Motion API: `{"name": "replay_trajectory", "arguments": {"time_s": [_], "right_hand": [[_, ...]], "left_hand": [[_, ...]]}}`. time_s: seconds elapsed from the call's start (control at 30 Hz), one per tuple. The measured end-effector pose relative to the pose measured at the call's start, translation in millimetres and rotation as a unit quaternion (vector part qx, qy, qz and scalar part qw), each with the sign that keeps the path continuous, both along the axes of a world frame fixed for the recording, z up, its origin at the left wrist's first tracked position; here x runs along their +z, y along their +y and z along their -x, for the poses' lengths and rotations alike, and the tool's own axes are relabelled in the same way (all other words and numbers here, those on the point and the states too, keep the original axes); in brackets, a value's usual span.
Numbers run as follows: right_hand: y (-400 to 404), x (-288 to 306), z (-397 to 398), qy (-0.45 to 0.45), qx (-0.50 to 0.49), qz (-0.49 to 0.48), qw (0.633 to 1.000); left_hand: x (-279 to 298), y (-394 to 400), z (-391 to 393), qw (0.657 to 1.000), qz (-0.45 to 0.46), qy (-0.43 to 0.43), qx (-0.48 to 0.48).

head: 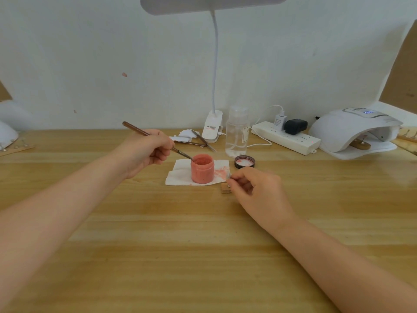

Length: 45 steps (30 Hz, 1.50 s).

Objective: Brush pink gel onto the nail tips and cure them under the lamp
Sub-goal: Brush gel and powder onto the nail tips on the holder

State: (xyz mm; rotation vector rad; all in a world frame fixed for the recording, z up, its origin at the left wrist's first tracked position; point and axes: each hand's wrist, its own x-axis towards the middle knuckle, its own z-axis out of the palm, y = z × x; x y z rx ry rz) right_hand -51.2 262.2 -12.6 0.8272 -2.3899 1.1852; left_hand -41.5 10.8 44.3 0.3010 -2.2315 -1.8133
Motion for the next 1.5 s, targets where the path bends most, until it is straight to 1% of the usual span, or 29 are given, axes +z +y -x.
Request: {"name": "replay_trajectory", "arguments": {"time_s": [0.33, 0.53, 0.73, 0.87, 1.0, 1.17, 1.3, 1.4, 1.5], "right_hand": [[0.3, -0.2, 0.1, 0.001, 0.000, 0.003, 1.000], [-0.1, -1.1, 1.1, 0.000, -0.001, 0.005, 1.000], [-0.9, -2.1, 2.4, -0.001, -0.008, 0.001, 1.000], [-0.1, -2.6, 2.2, 0.023, -0.008, -0.005, 1.000], [0.1, -3.0, 2.4, 0.034, -0.007, -0.005, 0.999], [-0.5, -2.9, 3.2, 0.026, -0.007, -0.011, 1.000], [-0.2, -3.0, 2.5, 0.019, -0.010, -0.010, 1.000], [-0.3, -2.9, 2.3, 0.019, -0.011, -0.010, 1.000], [0.1, -2.5, 2.5, 0.015, -0.011, -0.014, 1.000]], "left_hand": [[4.8, 4.2, -0.3, 1.000, 0.012, -0.003, 0.008], [6.3, 6.2, -1.0, 0.994, -0.103, 0.011, 0.033], [10.8, 20.3, -1.6, 0.969, -0.244, 0.007, 0.041], [12.4, 29.4, -1.8, 0.957, -0.285, 0.011, 0.058], [11.9, 30.7, -2.3, 0.964, -0.254, -0.016, 0.082], [6.9, 32.3, -2.2, 0.980, -0.162, -0.063, 0.097], [2.3, 37.3, -1.4, 0.988, -0.095, -0.084, 0.089], [2.4, 40.2, -1.3, 0.990, -0.077, -0.093, 0.078], [4.6, 41.3, -2.2, 0.989, -0.087, -0.095, 0.072]]}}
